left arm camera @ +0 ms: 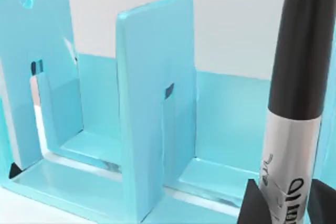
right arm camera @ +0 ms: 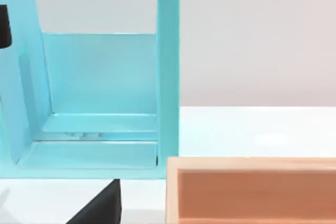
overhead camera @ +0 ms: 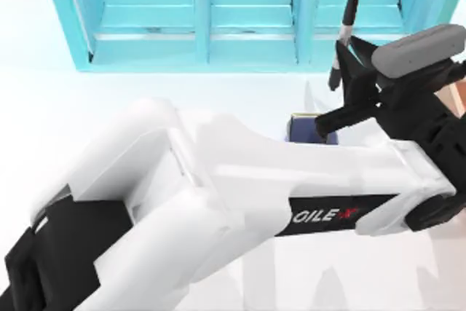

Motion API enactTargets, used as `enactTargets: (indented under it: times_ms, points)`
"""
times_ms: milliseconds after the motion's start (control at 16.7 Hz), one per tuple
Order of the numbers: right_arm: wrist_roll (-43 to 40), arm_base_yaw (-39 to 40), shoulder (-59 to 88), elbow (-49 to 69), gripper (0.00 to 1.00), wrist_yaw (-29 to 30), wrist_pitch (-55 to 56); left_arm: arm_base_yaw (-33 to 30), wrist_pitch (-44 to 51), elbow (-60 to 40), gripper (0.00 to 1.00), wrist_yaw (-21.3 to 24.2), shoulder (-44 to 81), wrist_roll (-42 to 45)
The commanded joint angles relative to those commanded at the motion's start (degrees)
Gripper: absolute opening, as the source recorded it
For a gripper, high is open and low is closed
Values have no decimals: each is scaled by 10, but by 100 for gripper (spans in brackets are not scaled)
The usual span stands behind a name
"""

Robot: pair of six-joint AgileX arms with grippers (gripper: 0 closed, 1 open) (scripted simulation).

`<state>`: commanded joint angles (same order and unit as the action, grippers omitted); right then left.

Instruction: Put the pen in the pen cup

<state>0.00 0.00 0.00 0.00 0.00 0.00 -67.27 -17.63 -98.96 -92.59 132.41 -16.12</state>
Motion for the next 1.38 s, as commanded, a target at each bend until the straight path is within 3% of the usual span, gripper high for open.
enactTargets:
  times_ms: [240, 1020, 1380]
  points:
    - [0, 0, 0, 0, 100, 0, 0, 1, 5, 1, 0, -1, -4, -1]
    - [0, 0, 0, 0, 100, 0, 0, 1, 5, 1, 98, -1, -4, -1]
    - [0, 0, 0, 0, 100, 0, 0, 1, 5, 1, 100, -1, -4, -1]
